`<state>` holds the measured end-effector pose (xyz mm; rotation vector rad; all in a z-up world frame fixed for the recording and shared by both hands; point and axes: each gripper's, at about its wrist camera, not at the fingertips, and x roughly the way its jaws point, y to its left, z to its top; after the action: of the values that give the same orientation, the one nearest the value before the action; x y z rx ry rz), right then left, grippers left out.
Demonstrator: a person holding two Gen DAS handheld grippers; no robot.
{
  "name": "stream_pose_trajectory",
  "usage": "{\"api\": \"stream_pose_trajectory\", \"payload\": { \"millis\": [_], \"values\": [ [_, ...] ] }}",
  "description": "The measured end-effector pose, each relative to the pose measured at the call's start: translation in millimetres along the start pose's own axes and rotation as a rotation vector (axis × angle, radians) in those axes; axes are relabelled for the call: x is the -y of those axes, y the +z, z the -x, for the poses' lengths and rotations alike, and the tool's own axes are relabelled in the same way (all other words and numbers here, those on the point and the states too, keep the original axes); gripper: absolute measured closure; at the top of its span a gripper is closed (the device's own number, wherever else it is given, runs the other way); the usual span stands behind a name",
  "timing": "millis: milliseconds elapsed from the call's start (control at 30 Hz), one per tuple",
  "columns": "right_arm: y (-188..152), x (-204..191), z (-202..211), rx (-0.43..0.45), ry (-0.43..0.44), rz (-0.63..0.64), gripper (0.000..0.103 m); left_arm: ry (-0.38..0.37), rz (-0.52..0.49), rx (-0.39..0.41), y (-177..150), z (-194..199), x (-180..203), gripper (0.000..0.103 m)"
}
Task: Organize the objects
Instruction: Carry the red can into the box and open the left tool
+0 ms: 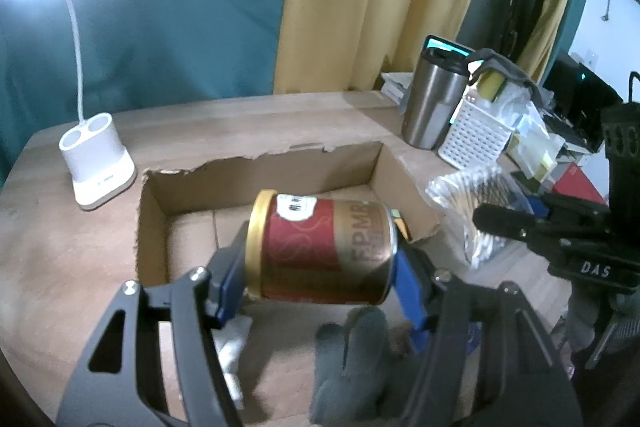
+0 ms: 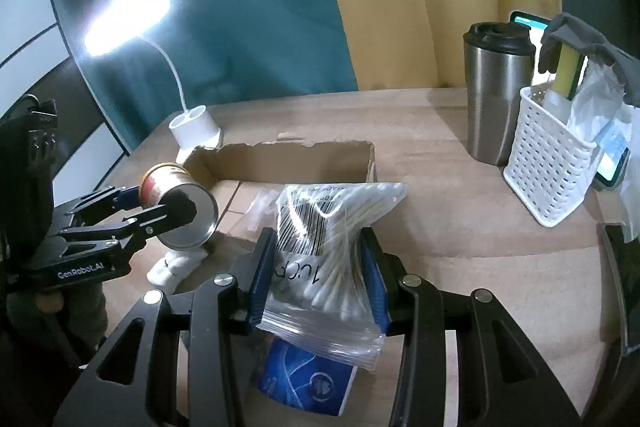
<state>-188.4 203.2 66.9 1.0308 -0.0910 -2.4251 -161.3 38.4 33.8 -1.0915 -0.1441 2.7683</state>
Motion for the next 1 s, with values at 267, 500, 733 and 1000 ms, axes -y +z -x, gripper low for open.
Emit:
{"api": "stream_pose_trajectory", "payload": {
  "millis": [267,500,733,1000],
  "values": [
    [4.1,15.3,-3.3,0.012,-0.001,-0.019,0.059,-0.017,-0.004,-0.020,10.5,-25.1,12.8,0.039],
    [7.5,31.1,-4.4,0.029,-0.005,-0.040,0.059,-0.018,-0.008,-0.035,23.3,-48.6,23.2,0.039],
    [11.1,42.1,-9.0,0.046,0.001,-0.051,0.059,-0.027,0.003,-0.054,37.6,-73.2,30.8,0.039],
    [14.4,55.6,-13.4,0.056,0.010,-0.076,0.059,-0.020,0.021,-0.087,46.6,-98.0,37.8,0.039]
  ]
}}
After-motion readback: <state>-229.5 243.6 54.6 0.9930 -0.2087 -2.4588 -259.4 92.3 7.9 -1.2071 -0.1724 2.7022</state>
